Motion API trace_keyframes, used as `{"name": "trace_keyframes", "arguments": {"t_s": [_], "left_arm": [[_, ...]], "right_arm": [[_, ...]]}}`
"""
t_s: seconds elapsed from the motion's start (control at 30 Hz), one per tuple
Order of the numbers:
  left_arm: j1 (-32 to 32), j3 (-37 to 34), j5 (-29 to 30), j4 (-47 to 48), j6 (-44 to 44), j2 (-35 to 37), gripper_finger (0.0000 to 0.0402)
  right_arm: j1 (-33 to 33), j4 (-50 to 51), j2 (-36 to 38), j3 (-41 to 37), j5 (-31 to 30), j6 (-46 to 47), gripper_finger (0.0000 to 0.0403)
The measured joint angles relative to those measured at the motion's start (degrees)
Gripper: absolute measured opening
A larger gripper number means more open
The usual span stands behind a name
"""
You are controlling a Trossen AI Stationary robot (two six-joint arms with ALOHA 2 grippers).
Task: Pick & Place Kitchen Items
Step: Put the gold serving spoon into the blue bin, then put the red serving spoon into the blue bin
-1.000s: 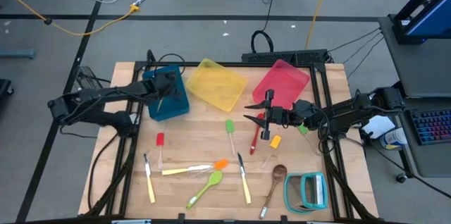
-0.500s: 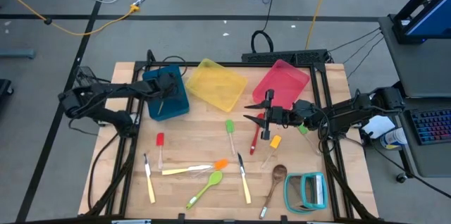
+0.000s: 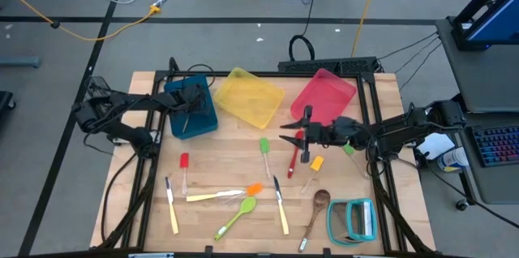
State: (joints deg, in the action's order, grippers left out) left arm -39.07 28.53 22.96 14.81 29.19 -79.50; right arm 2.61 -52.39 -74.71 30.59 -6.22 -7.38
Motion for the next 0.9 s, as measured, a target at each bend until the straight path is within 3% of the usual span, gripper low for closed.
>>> {"name": "trace_keyframes", "arguments": {"t_s": [0.37, 0.57, 0.9], "left_arm": [[0.02, 0.0, -1.52, -0.13, -0.66, 0.0, 0.0033], [0.01, 0.0, -2.53, -0.06, -1.17, 0.62, 0.0036], [0.22, 0.02, -6.17, 0.07, -2.53, 8.47, 0.0049]], "right_arm": [[0.0, 5.43, -0.01, 0.0, -0.29, 0.97, 0.013], [-0.02, 6.29, -0.01, 0.0, -7.28, 4.44, 0.013], [0.0, 8.47, -0.85, 0.0, -7.71, 14.57, 0.013]]}}
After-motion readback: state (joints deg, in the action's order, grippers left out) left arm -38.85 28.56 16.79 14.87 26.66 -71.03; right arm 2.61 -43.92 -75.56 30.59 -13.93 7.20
